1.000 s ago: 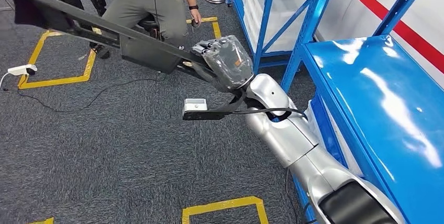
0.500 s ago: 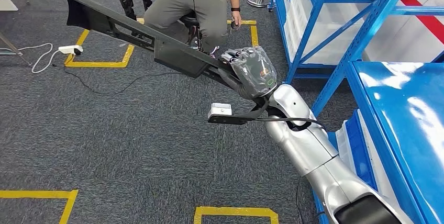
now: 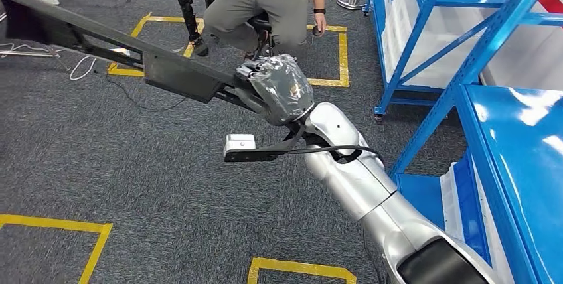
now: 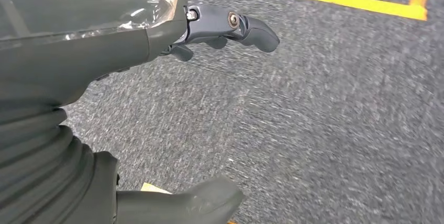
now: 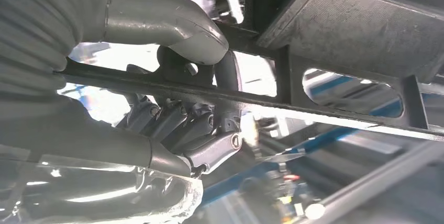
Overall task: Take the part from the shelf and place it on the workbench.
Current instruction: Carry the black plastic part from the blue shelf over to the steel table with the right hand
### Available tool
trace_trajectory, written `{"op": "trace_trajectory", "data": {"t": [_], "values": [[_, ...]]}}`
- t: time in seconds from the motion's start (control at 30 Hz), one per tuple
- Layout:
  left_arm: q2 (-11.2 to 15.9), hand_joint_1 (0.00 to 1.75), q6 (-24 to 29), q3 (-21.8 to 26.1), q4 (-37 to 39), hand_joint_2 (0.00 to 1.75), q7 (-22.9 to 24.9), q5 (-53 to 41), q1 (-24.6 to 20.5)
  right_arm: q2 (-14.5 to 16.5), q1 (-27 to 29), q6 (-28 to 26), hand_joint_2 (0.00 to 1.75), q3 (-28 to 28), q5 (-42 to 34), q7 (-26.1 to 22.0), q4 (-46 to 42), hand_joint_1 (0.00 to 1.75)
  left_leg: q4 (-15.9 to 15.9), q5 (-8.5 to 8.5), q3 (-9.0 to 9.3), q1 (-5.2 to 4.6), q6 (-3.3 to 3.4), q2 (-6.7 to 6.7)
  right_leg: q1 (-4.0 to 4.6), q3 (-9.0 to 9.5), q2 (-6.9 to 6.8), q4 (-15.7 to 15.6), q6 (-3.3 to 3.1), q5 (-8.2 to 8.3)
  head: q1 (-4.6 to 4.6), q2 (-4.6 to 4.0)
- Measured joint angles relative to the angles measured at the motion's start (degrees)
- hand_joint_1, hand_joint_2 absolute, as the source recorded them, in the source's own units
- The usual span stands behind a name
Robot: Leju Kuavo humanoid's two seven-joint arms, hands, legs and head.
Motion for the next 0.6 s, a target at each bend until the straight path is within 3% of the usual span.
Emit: {"op": "trace_trajectory", "data": {"t": [0.1, 0.13, 0.17, 0.23, 0.3, 0.33, 0.37, 0.4, 0.47, 0.53, 0.6], "values": [[-0.3, 0.00, 0.1, 0.0, 0.0, 1.75, -0.1, -1.4, -0.2, -0.1, -1.0, 0.0, 1.75, 0.2, 0.2, 0.3, 0.3, 1.75, -8.4, 2.47, 4.59, -0.61, 1.20, 1.16, 0.69, 0.24, -2.31, 0.0, 0.89, -0.73, 0.18, 0.00], [-0.5, 0.00, 0.1, 0.0, 0.0, 1.75, -0.3, -2.1, -0.2, -0.6, -1.2, -0.1, 1.75, 0.1, 0.3, 0.4, 0.3, 1.75, -11.1, 3.30, 6.07, -0.74, 1.79, 1.15, 0.82, 0.19, -2.14, 0.5, 1.35, -1.28, 0.28, 0.00], [-0.8, 0.00, 0.1, 0.0, 0.0, 1.75, -0.4, -2.7, -0.2, -1.4, -0.9, -0.3, 1.75, -0.2, 0.3, 0.3, 0.1, 1.75, -11.3, 3.51, 6.17, -0.67, 2.23, 0.21, 0.64, -0.37, -1.00, 2.0, 1.57, -2.13, 0.35, 0.00], [-1.1, 0.00, 0.2, -0.2, 0.0, 1.75, -0.6, -3.3, -0.4, -3.4, 0.1, -0.8, 1.75, -1.0, 0.0, -0.3, -0.2, 1.75, -11.6, 3.73, 6.31, -0.53, 2.66, -1.10, 0.20, -3.37, 2.19, 8.5, 1.50, -4.85, 0.51, 0.00], [-1.2, 0.00, 0.1, -0.4, 0.0, 1.75, -0.6, -3.8, -0.6, -5.4, 1.6, -1.3, 1.75, -1.6, -0.1, -0.9, -0.3, 1.75, -11.5, 3.76, 6.30, -0.52, 2.79, -2.73, -0.01, -7.11, 3.07, 15.6, 1.53, -7.03, 0.64, 0.00], [-1.2, 0.00, 0.1, -0.4, 0.0, 1.75, -0.6, -4.0, -0.5, -6.1, 2.4, -1.4, 1.75, -1.8, -0.2, -1.0, -0.3, 1.75, -11.5, 3.76, 6.30, -0.52, 2.79, -3.52, -0.05, -7.96, 3.21, 16.7, 1.80, -6.98, 0.68, 0.00], [-1.3, 0.00, 0.0, -0.5, 0.0, 1.75, -0.6, -4.2, -0.5, -6.7, 3.0, -1.4, 1.75, -2.0, -0.1, -1.1, -0.5, 1.75, -11.5, 3.76, 6.30, -0.52, 2.78, -4.27, -0.08, -7.66, 3.39, 15.4, 2.20, -5.99, 0.69, 0.00], [-1.3, 0.00, -0.2, -0.7, 0.0, 1.75, -0.5, -4.4, -0.5, -7.1, 3.4, -1.5, 1.75, -2.2, -0.1, -1.1, -0.6, 1.75, -11.4, 3.77, 6.31, -0.52, 2.77, -4.95, -0.14, -6.36, 3.84, 12.0, 2.64, -4.33, 0.69, 0.00], [-1.2, 0.00, -0.6, -1.0, 0.0, 1.75, -0.4, -4.8, -0.7, -7.8, 3.7, -1.6, 1.75, -2.4, 0.0, -1.1, -1.2, 1.75, -11.3, 3.76, 6.16, -0.62, 2.60, -6.21, -0.43, -2.83, 6.38, 3.9, 3.11, -0.88, 0.67, 0.00], [-1.2, 0.00, -0.9, -1.3, 0.0, 1.75, -0.3, -5.1, -0.9, -8.4, 3.8, -1.8, 1.75, -2.5, 0.1, -1.1, -1.7, 1.75, -11.2, 3.81, 5.87, -0.70, 2.14, -7.36, -0.55, -1.13, 7.83, 0.4, 2.71, 0.62, 0.65, 0.00], [-1.2, 0.00, -1.0, -1.4, 0.0, 1.75, -0.2, -5.3, -0.9, -8.7, 3.9, -1.8, 1.75, -2.5, 0.2, -0.9, -2.1, 1.75, -11.2, 3.91, 5.60, -0.56, 1.45, -8.38, -0.53, -0.89, 6.64, 0.2, 1.92, 0.88, 0.66, 0.00]]}}
